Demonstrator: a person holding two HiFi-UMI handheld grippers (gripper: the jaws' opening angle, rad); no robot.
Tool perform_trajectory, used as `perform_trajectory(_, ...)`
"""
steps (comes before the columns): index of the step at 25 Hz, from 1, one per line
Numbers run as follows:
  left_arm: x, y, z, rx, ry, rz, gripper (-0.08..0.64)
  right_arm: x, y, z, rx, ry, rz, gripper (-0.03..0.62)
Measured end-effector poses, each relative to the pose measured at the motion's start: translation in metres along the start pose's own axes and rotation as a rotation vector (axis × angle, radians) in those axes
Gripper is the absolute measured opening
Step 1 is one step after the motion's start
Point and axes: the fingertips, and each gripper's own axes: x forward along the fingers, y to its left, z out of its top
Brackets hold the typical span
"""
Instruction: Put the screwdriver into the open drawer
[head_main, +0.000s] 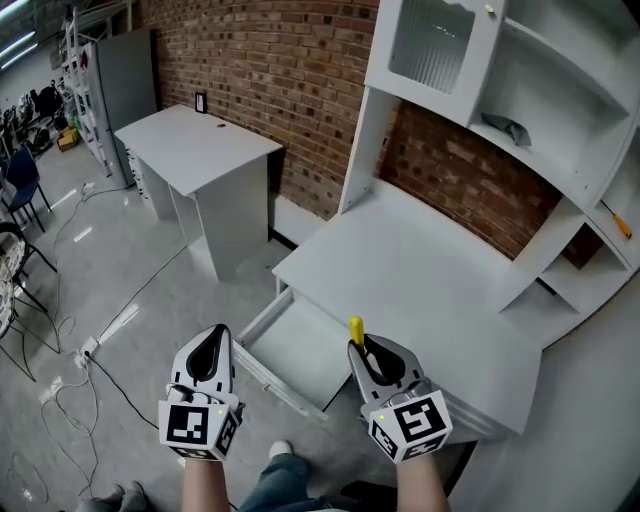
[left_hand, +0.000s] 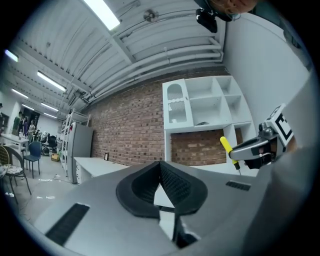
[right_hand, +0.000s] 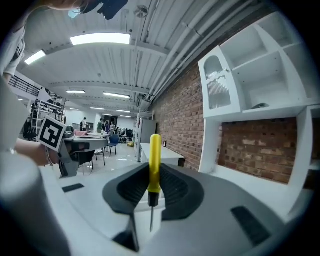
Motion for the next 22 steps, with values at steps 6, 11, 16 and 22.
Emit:
perform_trajectory(6, 0.036, 0.044, -0.033, -0.039, 0.055, 0.002, 0.014, 0.065, 0.0, -0.026, 0.059, 0.08, 0.017, 0.072)
perform_trajectory(11, 0.058, 0.059, -0.066, -0.056, 0.105, -0.018, 0.014, 0.103, 0.0, -0.057, 0.132, 0.139, 0.032, 0.074)
perform_trajectory(16, 0.07, 0.062, -0.104, -0.084, 0.162, -0.037, 0.014, 0.134, 0.0, -0.104, 0.151, 0.223, 0.039, 0.074)
perform_trajectory(22, 0.073, 0.062, -0.144, -0.129, 0.234, -0.041, 0.014, 0.171, 0.006, -0.193, 0.148, 0.412, 0.078, 0.074)
